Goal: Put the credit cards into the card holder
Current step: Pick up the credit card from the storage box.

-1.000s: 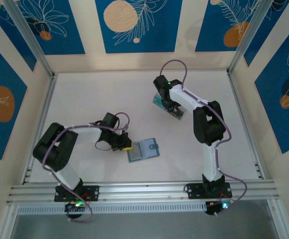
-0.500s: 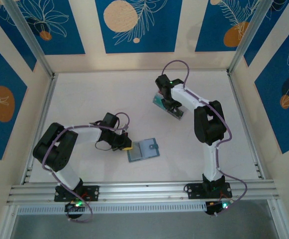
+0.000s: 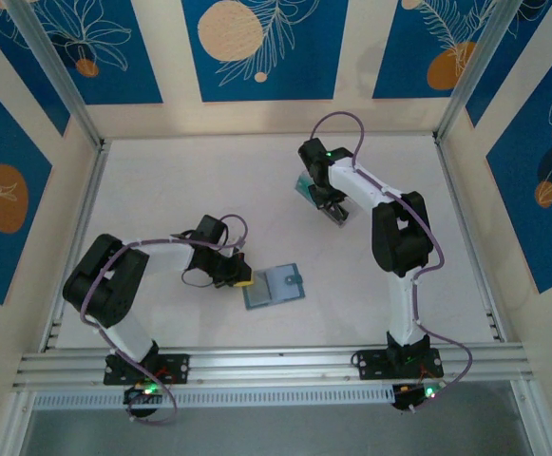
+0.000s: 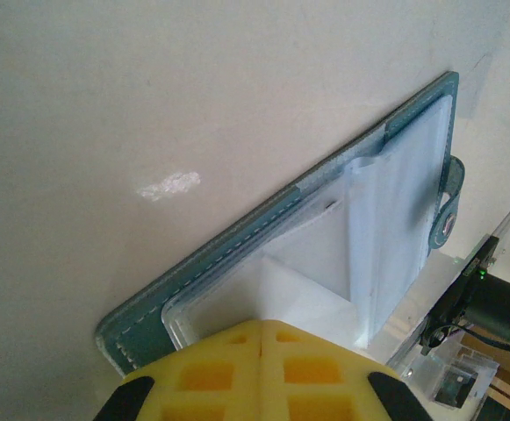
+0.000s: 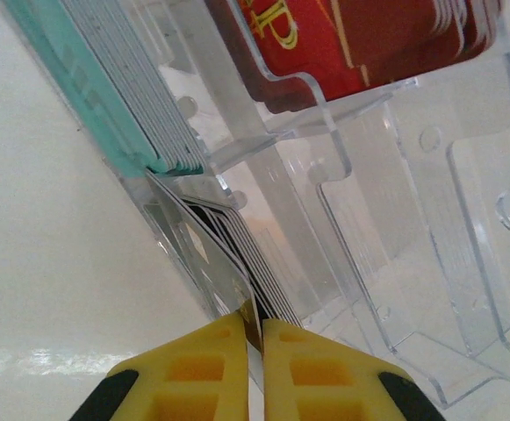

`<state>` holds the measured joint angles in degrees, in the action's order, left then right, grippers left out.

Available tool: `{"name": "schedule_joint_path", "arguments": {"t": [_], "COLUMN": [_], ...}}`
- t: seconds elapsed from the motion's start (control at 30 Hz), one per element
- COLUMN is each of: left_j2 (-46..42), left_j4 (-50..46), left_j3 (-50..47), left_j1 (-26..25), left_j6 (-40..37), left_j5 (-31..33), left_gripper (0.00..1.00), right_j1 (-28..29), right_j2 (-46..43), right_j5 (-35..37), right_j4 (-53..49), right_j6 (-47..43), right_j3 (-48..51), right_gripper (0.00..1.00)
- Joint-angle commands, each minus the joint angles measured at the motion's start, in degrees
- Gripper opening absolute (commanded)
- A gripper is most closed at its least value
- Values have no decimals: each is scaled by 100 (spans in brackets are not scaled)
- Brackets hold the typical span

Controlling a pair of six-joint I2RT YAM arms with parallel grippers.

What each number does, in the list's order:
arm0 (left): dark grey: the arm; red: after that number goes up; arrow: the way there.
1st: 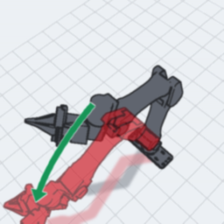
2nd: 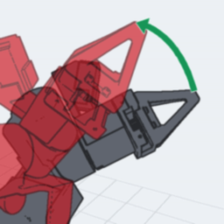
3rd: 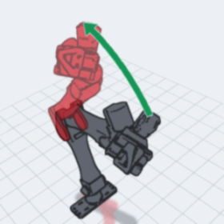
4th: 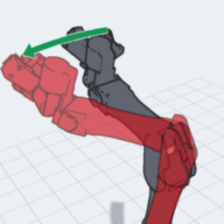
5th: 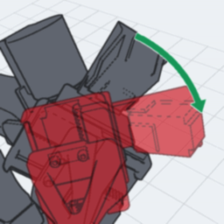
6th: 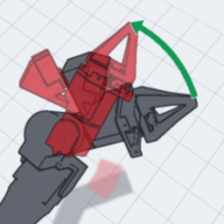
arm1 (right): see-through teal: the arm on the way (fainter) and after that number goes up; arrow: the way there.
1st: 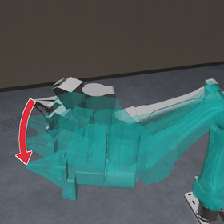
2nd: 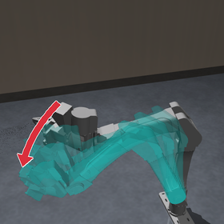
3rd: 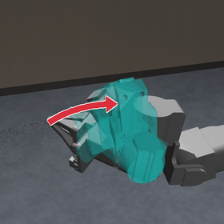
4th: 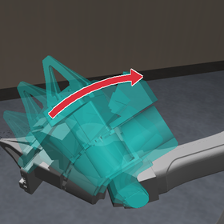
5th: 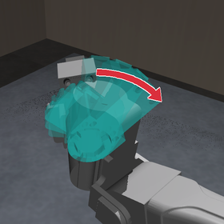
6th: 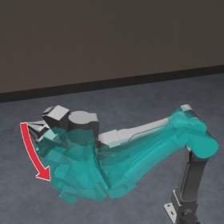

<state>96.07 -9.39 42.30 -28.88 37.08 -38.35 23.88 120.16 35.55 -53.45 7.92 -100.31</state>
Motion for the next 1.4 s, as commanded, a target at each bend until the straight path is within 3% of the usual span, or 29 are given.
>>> {"name": "schedule_joint_path", "arguments": {"t": [0.0, 0.53, 0.87, 1.03, 1.17, 1.37], "left_j2": [204, 169, 146, 116, 76, 51], "left_j4": [-472, -529, -590, -609, -625, -566], "left_j3": [-183, -178, -191, -214, -234, -296], "left_j1": [-10, -6, -12, -12, -12, -12], "left_j6": [-72, -69, -104, -139, -164, -175], "left_j5": [443, 448, 491, 527, 532, 504], "left_gripper": [0, 0, 0, 0, 0, 0], "right_j1": [-24, 94, 668, 1242, 1661, 2168], "right_j2": [62, -4, -729, -1441, -2073, -2676], "right_j5": [21, 217, 578, 96, -1011, -2784], "right_j4": [-98, -300, -566, -886, -989, -347], "right_j6": [17, -111, 135, 549, 1156, 2260], "right_j3": [-182, -366, -375, 26, 740, 2113], "right_gripper": [9, 2, 0, 0, 0, 0]}}
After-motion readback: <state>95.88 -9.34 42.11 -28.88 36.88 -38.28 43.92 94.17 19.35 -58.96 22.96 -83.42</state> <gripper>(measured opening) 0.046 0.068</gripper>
